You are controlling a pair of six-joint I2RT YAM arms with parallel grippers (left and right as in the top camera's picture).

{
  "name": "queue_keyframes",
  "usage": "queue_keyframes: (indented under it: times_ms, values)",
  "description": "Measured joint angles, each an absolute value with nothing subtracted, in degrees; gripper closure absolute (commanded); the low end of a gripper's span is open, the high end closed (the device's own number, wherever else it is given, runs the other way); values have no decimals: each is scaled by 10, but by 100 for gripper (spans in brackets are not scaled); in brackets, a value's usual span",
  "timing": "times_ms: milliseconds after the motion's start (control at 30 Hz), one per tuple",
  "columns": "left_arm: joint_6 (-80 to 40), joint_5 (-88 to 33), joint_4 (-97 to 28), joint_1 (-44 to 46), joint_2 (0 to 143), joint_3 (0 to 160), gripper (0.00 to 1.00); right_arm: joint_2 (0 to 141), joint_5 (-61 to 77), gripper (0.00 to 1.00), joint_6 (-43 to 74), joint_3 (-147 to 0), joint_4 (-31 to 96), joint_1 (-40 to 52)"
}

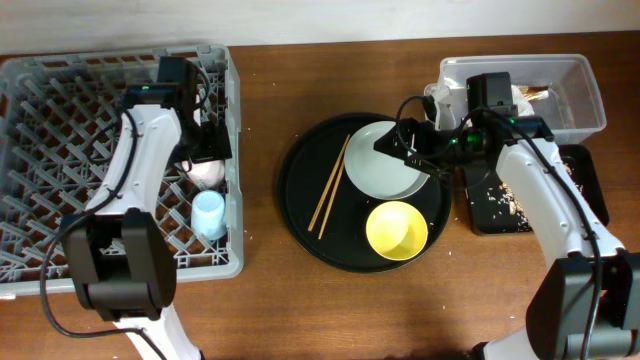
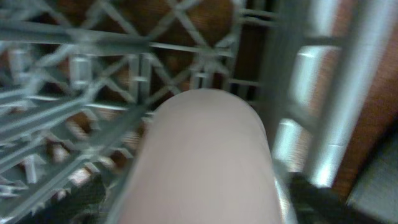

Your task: Sort waste into correct bins and load items into the dishwasher rack

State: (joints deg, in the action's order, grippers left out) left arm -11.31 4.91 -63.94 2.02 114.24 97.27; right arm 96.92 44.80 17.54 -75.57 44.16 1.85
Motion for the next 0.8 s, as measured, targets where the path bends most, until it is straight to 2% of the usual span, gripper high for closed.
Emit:
queue_keyframes:
  times_ms: [100,200,333,467,500,533,567,667,800]
  values:
    - [-113,48,-648,18,1142,976,1,969,441,2,176,-756,442,18]
    - [-113,44,-712,18,1149,1038,1,969,435,0,169,-756,443,18]
    - [-113,41,-819,27,1147,1219,1,969,405,11,159,-758,457,18]
    - [-113,-8,-896,59,1146,1363,1,939,283,16,152,-798,577,18]
    - [-113,-31,-898,70,1146,1371,1,914,243,19,150,-818,615,18]
    - [-113,-43,-899,80,1146,1372,1,901,229,29,149,-825,627,18]
    - [-113,-62,-900,105,1146,1369,1,862,189,34,147,-838,678,18]
    - [-114,-78,-899,156,1146,1347,1,854,165,39,146,-835,747,18]
    - [-125,-86,-893,199,1147,1319,6,856,154,38,143,-765,750,18]
